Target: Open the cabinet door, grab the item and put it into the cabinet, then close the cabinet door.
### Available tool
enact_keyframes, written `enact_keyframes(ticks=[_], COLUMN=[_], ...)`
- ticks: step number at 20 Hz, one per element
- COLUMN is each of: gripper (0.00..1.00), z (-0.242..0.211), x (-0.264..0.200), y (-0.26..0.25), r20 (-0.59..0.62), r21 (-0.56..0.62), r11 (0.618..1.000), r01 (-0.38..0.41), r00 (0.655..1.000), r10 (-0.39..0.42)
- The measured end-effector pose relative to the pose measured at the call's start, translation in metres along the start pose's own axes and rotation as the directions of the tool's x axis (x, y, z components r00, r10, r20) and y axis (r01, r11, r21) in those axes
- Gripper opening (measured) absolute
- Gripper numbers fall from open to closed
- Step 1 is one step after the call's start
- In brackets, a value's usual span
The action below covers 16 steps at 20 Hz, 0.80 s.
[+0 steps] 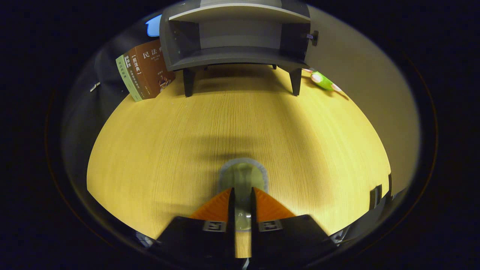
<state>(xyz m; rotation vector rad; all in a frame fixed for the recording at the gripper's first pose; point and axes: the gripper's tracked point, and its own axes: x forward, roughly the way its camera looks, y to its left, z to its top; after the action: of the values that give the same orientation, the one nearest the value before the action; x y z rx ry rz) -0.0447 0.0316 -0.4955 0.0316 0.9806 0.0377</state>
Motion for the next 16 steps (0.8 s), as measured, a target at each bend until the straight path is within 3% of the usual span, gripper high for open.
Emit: enact_keyframes(ticks=[1,8,16], gripper=[0.15,0.15,0.16], z=[0.002,0.053,0.174], x=[0.0,-0.053,-0.141], y=[-0.001,-0.009,-0.003], r20=[0.001,0.097,0.258], r21=[0.011,0.065,0.067], r11=[1.0,0.996,0.988], r01=[-0.001,-0.068,-0.136], r00=[1.0,0.993,0.959], r10=[0.001,0.061,0.115])
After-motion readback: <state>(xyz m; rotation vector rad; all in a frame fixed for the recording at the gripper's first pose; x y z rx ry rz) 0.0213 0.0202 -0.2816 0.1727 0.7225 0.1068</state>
